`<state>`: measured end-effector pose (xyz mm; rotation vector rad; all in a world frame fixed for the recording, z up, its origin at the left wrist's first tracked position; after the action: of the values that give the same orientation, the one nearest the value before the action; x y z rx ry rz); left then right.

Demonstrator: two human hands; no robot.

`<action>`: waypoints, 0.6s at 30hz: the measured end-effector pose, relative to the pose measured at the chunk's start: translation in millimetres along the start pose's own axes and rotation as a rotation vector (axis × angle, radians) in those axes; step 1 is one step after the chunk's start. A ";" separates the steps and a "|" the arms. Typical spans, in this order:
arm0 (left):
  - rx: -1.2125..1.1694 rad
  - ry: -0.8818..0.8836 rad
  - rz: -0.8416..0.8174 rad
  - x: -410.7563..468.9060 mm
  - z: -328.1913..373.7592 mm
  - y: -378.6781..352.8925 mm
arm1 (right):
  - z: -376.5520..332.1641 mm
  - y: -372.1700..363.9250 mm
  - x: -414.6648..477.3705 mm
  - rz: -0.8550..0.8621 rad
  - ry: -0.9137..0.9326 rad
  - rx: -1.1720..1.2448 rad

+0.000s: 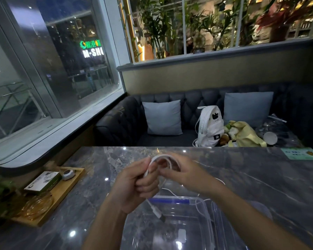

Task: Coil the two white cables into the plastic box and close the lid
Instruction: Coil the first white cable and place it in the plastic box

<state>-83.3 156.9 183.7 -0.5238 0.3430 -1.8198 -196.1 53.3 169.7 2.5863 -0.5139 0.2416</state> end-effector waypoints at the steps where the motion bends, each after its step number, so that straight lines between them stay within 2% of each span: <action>1: -0.007 -0.026 -0.006 2.0 -1.7 -1.2 | 1.4 -1.4 1.8 0.050 -0.009 0.019; 3: -0.016 -0.057 0.007 4.4 -6.4 -0.5 | 4.1 -1.8 3.7 0.088 -0.046 0.062; 7: -0.082 -0.063 0.028 3.8 -13.9 5.0 | 4.3 -2.9 2.2 0.012 -0.109 0.159; 12: -0.043 0.039 0.102 6.0 -16.4 8.0 | 7.1 -9.5 0.4 0.003 -0.177 0.380; 15: -0.030 0.056 0.182 4.3 -14.5 9.6 | 9.4 -2.9 -3.5 0.007 -0.176 0.300; 18: -0.124 0.019 0.269 -3.2 -5.9 14.4 | 11.0 16.6 -12.3 0.114 -0.152 0.238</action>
<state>-73.7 155.5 171.0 -0.5203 0.5166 -1.5510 -213.2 38.3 164.1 2.8252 -0.7278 0.1523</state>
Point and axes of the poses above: each hand's wrist, its own x-axis towards the middle knuckle, its own y-axis out of the back of the hand, z = x × y, the point moved 2 cm from there along x, towards the middle knuckle, and after that the axes turned 8 degrees about -z, right-handed, at the moved point
